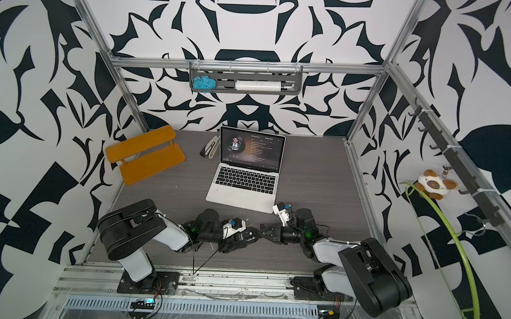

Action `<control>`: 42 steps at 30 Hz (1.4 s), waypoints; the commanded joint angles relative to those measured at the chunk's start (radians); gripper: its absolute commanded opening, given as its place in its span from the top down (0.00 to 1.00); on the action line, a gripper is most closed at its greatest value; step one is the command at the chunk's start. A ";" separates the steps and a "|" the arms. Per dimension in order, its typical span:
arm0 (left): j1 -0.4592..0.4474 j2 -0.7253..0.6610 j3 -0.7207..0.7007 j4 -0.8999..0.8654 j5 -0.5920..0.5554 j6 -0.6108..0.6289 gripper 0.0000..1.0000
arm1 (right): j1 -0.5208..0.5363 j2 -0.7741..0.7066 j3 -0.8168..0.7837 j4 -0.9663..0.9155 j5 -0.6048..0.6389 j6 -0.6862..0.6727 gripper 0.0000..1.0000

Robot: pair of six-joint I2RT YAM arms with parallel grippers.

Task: Remove the wireless mouse receiver from the laptop
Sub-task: Close the lid on the mouse.

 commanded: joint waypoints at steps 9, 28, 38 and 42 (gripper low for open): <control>0.007 0.017 -0.009 -0.062 0.016 -0.019 0.53 | 0.082 0.147 0.023 0.179 0.035 0.026 1.00; 0.009 0.009 -0.020 -0.045 0.011 -0.021 0.54 | 0.130 0.232 0.073 0.117 0.060 -0.009 1.00; 0.009 0.010 -0.021 -0.045 0.005 -0.021 0.54 | 0.130 0.140 0.086 -0.054 0.100 -0.071 0.83; 0.009 0.010 -0.020 -0.047 0.007 -0.021 0.55 | 0.130 0.104 0.106 -0.129 0.118 -0.087 0.68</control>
